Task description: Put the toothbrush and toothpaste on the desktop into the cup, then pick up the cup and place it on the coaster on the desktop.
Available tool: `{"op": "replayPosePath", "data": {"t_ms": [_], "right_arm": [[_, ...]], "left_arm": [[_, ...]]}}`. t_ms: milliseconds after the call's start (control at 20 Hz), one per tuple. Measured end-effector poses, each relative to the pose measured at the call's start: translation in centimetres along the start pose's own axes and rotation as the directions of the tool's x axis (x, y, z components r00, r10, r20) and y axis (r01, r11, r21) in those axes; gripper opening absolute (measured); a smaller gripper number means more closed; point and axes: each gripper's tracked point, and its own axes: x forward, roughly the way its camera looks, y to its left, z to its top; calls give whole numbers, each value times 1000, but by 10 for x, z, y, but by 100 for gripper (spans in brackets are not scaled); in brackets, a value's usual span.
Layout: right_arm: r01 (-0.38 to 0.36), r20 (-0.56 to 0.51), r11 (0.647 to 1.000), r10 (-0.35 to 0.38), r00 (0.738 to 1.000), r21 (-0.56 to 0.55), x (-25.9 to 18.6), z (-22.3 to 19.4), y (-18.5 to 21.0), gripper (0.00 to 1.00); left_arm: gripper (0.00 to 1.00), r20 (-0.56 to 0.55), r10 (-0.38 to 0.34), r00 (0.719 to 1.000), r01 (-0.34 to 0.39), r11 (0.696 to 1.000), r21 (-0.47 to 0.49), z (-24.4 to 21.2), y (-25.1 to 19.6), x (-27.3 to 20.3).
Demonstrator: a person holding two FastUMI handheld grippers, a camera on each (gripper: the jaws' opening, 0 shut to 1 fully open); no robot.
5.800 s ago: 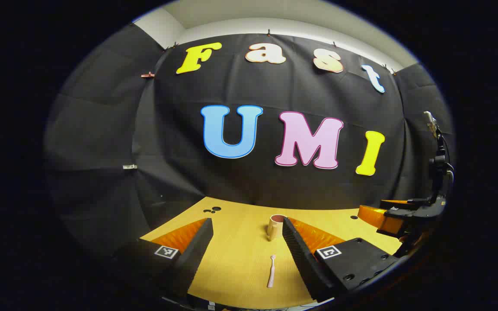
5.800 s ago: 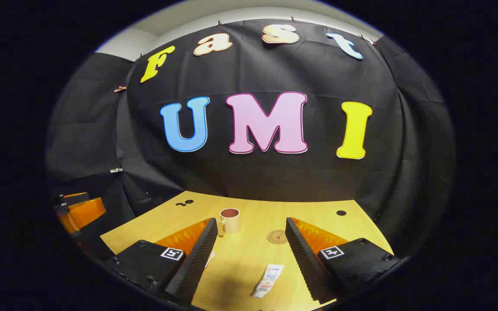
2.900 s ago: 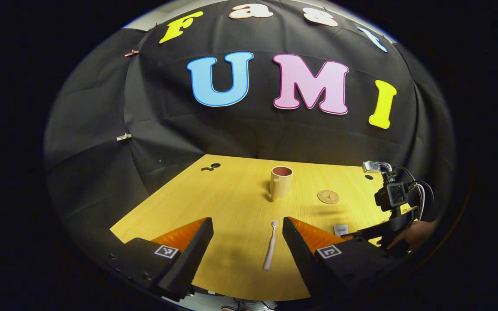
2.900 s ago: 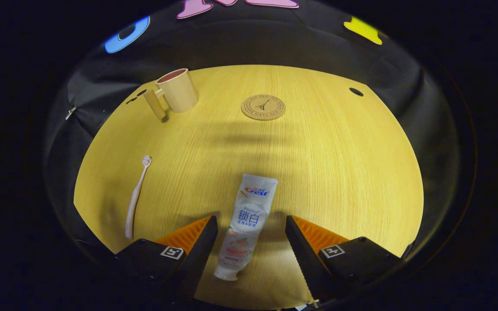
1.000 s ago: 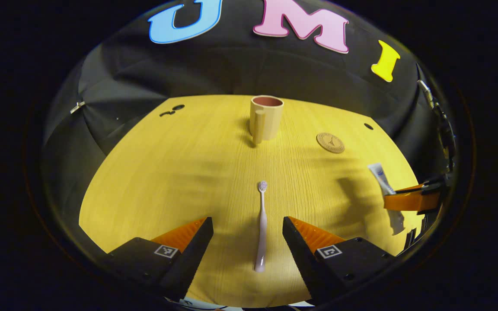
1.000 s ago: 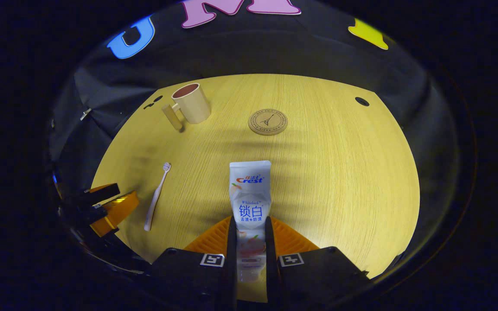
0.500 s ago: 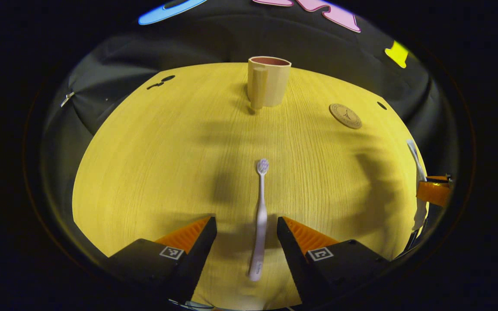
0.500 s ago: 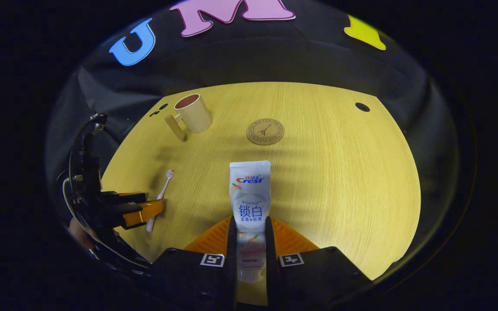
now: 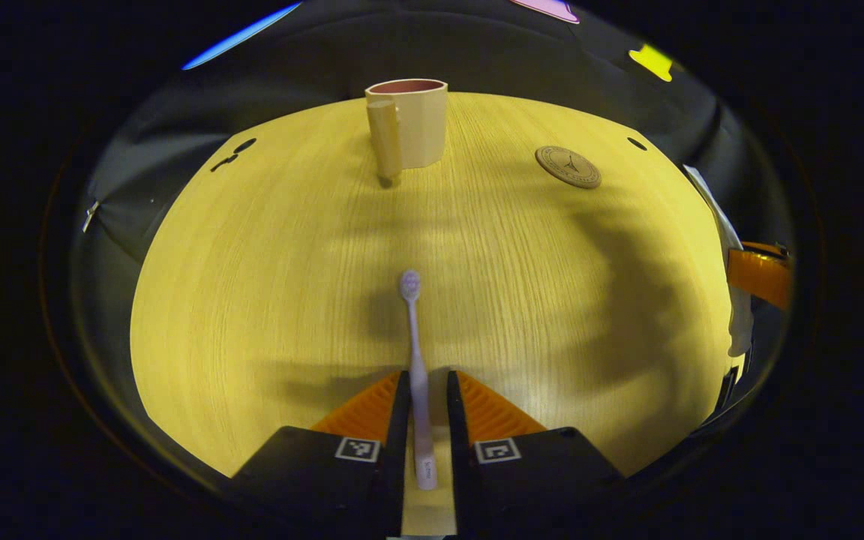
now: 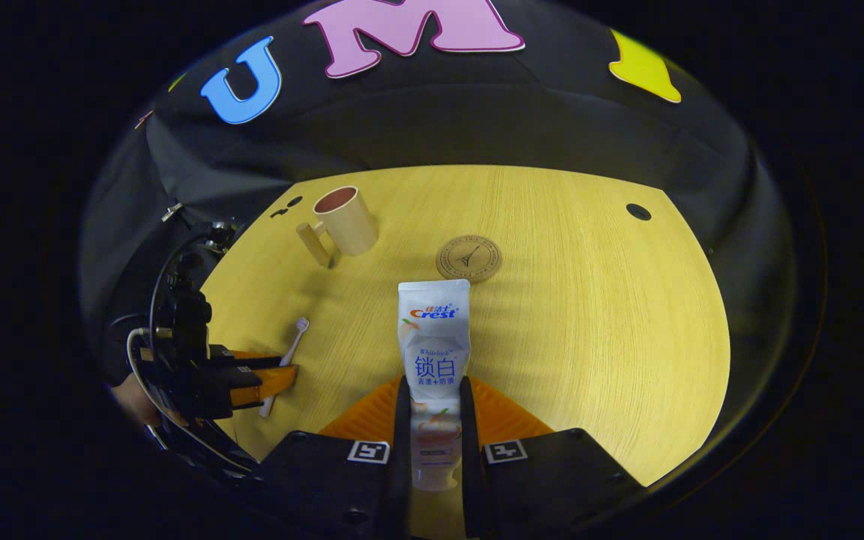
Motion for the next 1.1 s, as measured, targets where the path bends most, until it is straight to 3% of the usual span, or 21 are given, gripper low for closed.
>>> {"op": "replayPosePath", "data": {"t_ms": [100, 300, 450, 650, 750, 800, 1100], "right_arm": [[-5, 21, 1000, 6, 1000, -15, 2, 10, 1, 30], [-12, 103, 999, 16, 995, -47, 5, 45, 9, 30], [-26, 168, 999, 32, 985, -40, 12, 81, 21, 30], [-33, 275, 997, 50, 960, -65, 16, 128, 43, 30], [-32, 335, 996, 59, 940, -87, 17, 152, 52, 26], [-35, 369, 996, 64, 927, -85, 19, 164, 57, 30], [-106, 510, 992, 127, 851, -71, 40, 225, 103, 31]], "left_arm": [[15, -9, 2, 1000, -2, 1000, 2, 1, -1, 4], [7, 5, 4, 1000, -4, 1000, 2, 4, -2, 4], [7, 36, 9, 999, -9, 1000, -16, 5, -1, 3], [7, 179, 26, 983, -20, 999, -33, 17, 0, -22], [6, 236, 35, 971, -26, 999, -41, 26, 4, -39], [6, 266, 30, 963, -16, 998, -57, 33, 4, -50], [6, 409, -14, 913, 65, 992, -111, 76, 24, -114]]}}
